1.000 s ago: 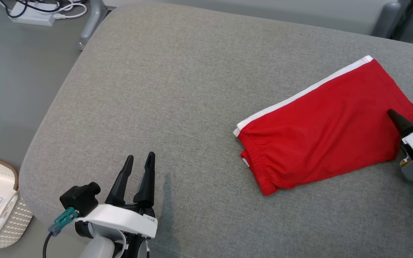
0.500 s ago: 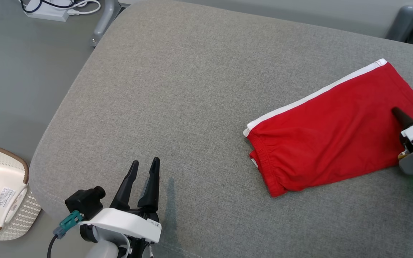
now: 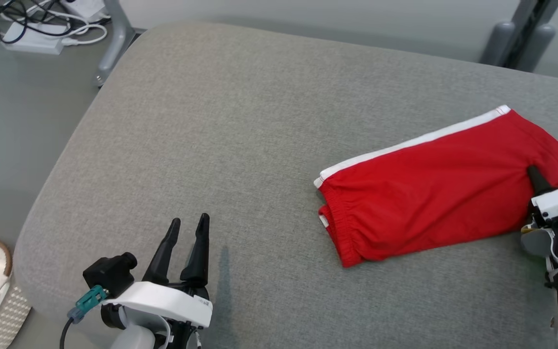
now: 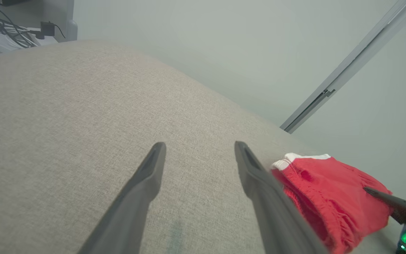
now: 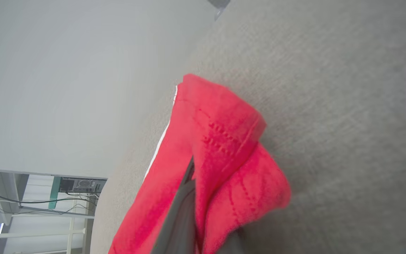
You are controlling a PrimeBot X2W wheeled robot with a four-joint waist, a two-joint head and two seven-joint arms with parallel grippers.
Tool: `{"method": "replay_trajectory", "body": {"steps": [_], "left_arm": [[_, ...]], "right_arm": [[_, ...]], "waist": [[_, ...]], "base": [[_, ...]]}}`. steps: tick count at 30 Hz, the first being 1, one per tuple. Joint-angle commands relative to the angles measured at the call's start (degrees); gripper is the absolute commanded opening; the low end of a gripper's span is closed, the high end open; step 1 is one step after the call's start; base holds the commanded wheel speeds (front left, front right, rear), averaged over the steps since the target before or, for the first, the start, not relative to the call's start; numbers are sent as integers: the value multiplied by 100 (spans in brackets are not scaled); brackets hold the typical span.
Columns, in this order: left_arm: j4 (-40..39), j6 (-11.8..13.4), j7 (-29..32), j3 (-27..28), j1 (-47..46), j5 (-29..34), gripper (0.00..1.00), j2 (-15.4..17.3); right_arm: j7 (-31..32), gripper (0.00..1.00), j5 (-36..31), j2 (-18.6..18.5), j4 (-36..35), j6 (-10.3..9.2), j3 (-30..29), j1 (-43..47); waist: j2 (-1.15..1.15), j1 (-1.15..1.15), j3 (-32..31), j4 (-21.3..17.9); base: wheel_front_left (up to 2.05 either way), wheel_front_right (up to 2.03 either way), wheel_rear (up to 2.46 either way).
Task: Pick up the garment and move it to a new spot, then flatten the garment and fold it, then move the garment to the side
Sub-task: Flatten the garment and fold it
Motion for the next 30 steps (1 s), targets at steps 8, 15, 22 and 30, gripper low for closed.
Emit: {"method": "replay_trajectory", "body": {"steps": [8, 15, 22, 30], "left_arm": [[-161, 55, -21, 332, 119, 116, 100, 23], [-182, 40, -21, 464, 208, 190, 100, 24], [-156, 19, -21, 438, 258, 252, 100, 24], [-122, 31, -21, 351, 255, 360, 100, 25]], "right_arm": [[-637, 0, 312, 302, -235, -19, -254, 642], [-911, 0, 503, 460, -579, -21, -502, 1402], [-1055, 0, 784, 485, -427, -27, -315, 1865], [-1490, 0, 1109, 507, -518, -10, 467, 1565]], "waist": [[0, 0, -255, -509], [0, 0, -438, -872], [0, 0, -544, -1089], [0, 0, -651, -1159]], "base": [[0, 0, 0], [0, 0, 0], [0, 0, 0], [0, 0, 0]]}}
